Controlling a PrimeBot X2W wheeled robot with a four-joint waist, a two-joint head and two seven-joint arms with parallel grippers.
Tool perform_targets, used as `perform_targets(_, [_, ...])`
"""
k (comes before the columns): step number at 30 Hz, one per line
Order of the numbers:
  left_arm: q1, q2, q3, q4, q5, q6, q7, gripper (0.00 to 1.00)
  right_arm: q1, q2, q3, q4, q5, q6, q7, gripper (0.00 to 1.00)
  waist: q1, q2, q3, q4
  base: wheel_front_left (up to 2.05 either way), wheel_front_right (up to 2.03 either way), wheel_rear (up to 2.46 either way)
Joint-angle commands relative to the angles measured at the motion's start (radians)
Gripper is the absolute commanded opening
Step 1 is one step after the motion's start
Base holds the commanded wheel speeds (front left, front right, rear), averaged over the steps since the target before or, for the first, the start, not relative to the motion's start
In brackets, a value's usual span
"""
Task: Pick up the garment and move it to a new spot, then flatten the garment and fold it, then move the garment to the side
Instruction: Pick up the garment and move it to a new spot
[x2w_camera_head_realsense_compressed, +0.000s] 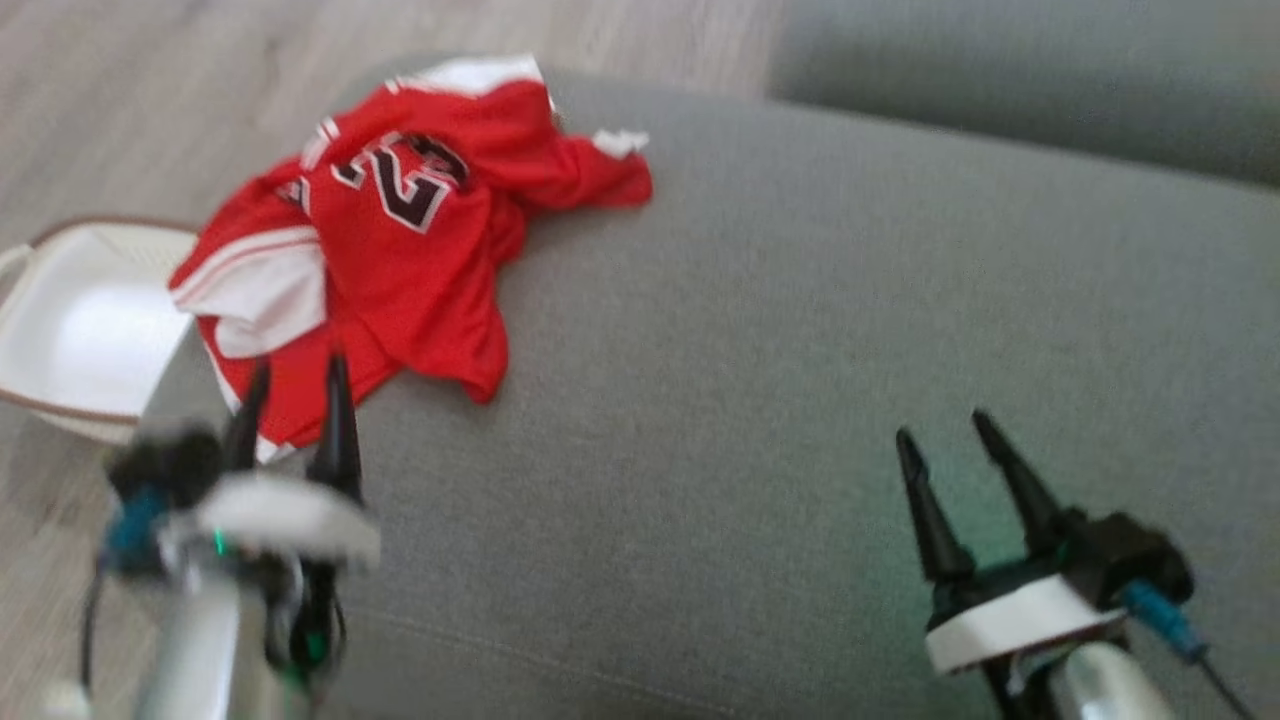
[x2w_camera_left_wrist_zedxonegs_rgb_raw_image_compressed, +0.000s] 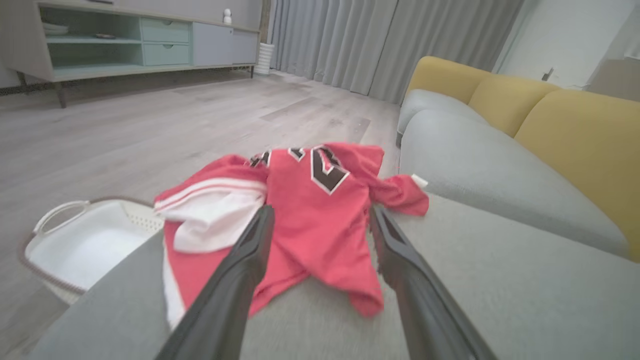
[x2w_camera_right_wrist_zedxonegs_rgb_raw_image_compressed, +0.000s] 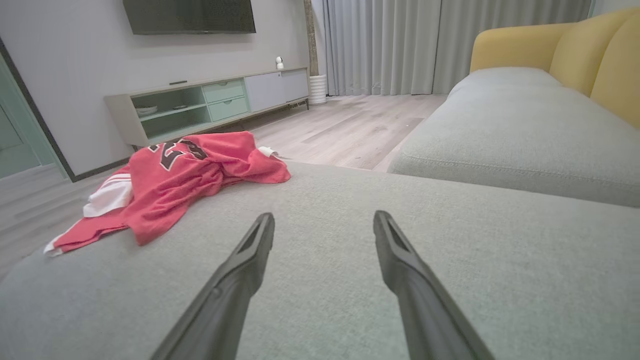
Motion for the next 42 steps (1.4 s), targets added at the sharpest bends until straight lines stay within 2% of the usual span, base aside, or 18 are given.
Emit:
perform_targets(1, [-0.160, 0.037, 0.038, -0.035, -0.006, -0.011, 0.027, 1.00, -0.077, -0.047, 0.024, -0.060, -0.012, 0.008, -0.011, 1.00, 0.0000, 0.0000, 0.133, -0.035, 0.00, 0.00, 0.00])
perform_targets(6, [-0.418, 0.076, 0.032, 0.035, -0.017, -0.020, 0.123, 1.00, -0.122, -0.131, 0.026, -0.151, -0.028, 0.008, 0.008, 1.00, 0.0000, 0.0000, 0.282, -0.043, 0.00, 0.00, 0.00])
perform_targets(7, [-0.418, 0.076, 0.032, 0.035, -0.017, -0.020, 0.123, 1.00, -0.122, -0.131, 0.026, -0.151, -0.028, 0.008, 0.008, 1.00, 0.0000, 0.0000, 0.282, -0.043, 0.00, 0.00, 0.00])
perform_targets(11, [-0.596, 0.111, 0.015, 0.174, -0.002, -0.022, 0.198, 1.00, -0.135, -0.184, 0.010, -0.248, -0.034, 0.008, 0.046, 1.00, 0.0000, 0.0000, 0.363, -0.052, 0.00, 0.00, 0.00])
perform_targets(16, [-0.753, 0.148, -0.021, 0.379, 0.038, -0.017, 0.268, 1.00, -0.116, -0.226, -0.012, -0.358, -0.035, 0.008, 0.093, 1.00, 0.0000, 0.0000, 0.416, -0.067, 0.00, 0.00, 0.00])
perform_targets(23, [-0.903, 0.190, -0.047, 0.610, 0.095, 0.041, 0.258, 1.00, -0.070, -0.248, -0.022, -0.467, -0.037, 0.008, 0.147, 1.00, 0.0000, 0.0000, 0.442, -0.095, 0.00, 0.00, 0.00])
perform_targets(26, [-0.938, 0.201, -0.067, 0.693, 0.114, 0.050, 0.278, 1.00, -0.051, -0.250, -0.024, -0.492, -0.034, 0.008, 0.159, 1.00, 0.0000, 0.0000, 0.437, -0.106, 0.00, 0.00, 0.00])
perform_targets(27, [-0.942, 0.201, -0.074, 0.723, 0.117, 0.046, 0.293, 0.97, -0.045, -0.251, -0.023, -0.496, -0.032, 0.008, 0.162, 1.00, 0.0000, 0.0000, 0.433, -0.110, 0.00, 0.00, 0.00])
perform_targets(28, [-0.944, 0.201, -0.082, 0.751, 0.120, 0.041, 0.309, 0.35, -0.041, -0.252, -0.022, -0.499, -0.030, 0.008, 0.165, 1.00, 0.0000, 0.0000, 0.429, -0.114, 0.00, 0.00, 0.00])
perform_targets(29, [-0.948, 0.201, -0.088, 0.772, 0.123, 0.039, 0.313, 0.00, -0.037, -0.252, -0.022, -0.501, -0.028, 0.008, 0.167, 1.00, 0.0000, 0.0000, 0.425, -0.117, 0.00, 0.00, 0.00])
perform_targets(35, [-0.958, 0.188, -0.111, 0.847, 0.127, 0.027, 0.278, 0.00, -0.027, -0.248, -0.021, -0.499, -0.022, 0.008, 0.172, 1.00, 0.0000, 0.0000, 0.391, -0.131, 0.00, 0.00, 0.00])
perform_targets(42, [-1.020, 0.206, -0.084, 0.815, 0.082, -0.012, 0.167, 0.00, -0.019, -0.222, -0.021, -0.468, -0.016, 0.008, 0.148, 1.00, 0.0000, 0.0000, 0.322, -0.144, 0.00, 0.00, 0.00])
